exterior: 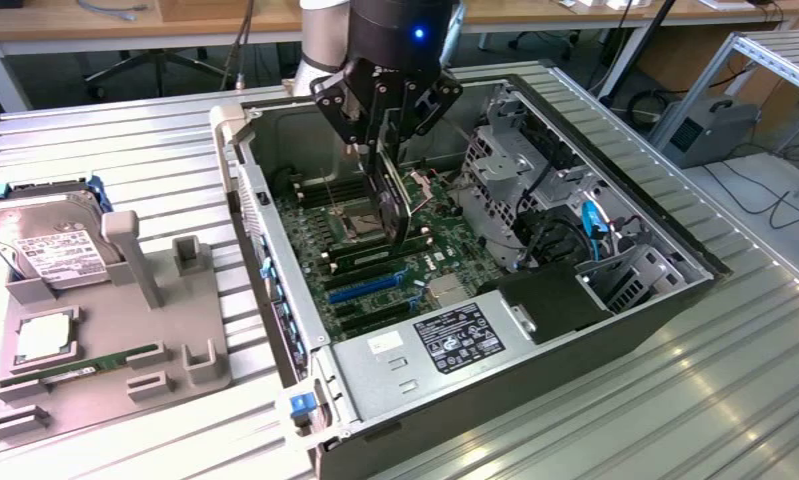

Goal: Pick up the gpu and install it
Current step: 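Pick up the gpu and move the gpu toward the slot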

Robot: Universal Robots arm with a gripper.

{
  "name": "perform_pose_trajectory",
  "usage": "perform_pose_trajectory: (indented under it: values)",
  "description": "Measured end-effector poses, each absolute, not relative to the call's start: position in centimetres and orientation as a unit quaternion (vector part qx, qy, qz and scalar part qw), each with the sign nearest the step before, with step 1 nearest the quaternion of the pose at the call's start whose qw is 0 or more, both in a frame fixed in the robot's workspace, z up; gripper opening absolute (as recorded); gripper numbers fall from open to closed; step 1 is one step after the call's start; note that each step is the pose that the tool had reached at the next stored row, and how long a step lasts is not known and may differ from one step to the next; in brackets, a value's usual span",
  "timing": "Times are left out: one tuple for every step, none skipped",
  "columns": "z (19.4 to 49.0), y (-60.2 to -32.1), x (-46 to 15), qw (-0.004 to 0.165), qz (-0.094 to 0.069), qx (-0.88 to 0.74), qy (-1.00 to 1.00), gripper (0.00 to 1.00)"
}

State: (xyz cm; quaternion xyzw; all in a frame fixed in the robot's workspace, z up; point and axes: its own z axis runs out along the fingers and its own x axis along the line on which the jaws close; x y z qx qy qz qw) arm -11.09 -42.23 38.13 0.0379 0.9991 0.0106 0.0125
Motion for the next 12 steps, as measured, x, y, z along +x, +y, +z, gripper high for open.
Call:
perform_pose_trajectory:
  values:
    - [38.0,-42.2,-11.0,0.012,0.01,0.038,0.999,0.27]
    - [38.0,-42.2,-10.9,0.012,0.01,0.038,0.999,0.27]
    - [37.9,-42.2,-10.7,0.012,0.01,0.038,0.999,0.27]
    - [37.8,-42.2,-10.6,0.012,0.01,0.038,0.999,0.27]
    - [37.8,-42.2,-10.5,0.012,0.011,0.038,0.999,0.27]
    - [37.7,-42.1,-10.4,0.012,0.01,0.038,0.999,0.27]
    - [37.6,-42.1,-10.2,0.012,0.01,0.038,0.999,0.27]
    - [37.5,-42.1,-10.0,0.012,0.011,0.038,0.999,0.27]
    - [37.4,-42.1,-9.8,0.012,0.01,0.038,0.999,0.27]
    - [37.3,-42.0,-9.6,0.012,0.011,0.038,0.999,0.27]
    - [37.3,-41.9,-9.3,0.012,0.011,0.038,0.999,0.27]
    - [37.2,-41.9,-9.2,0.012,0.011,0.038,0.999,0.27]
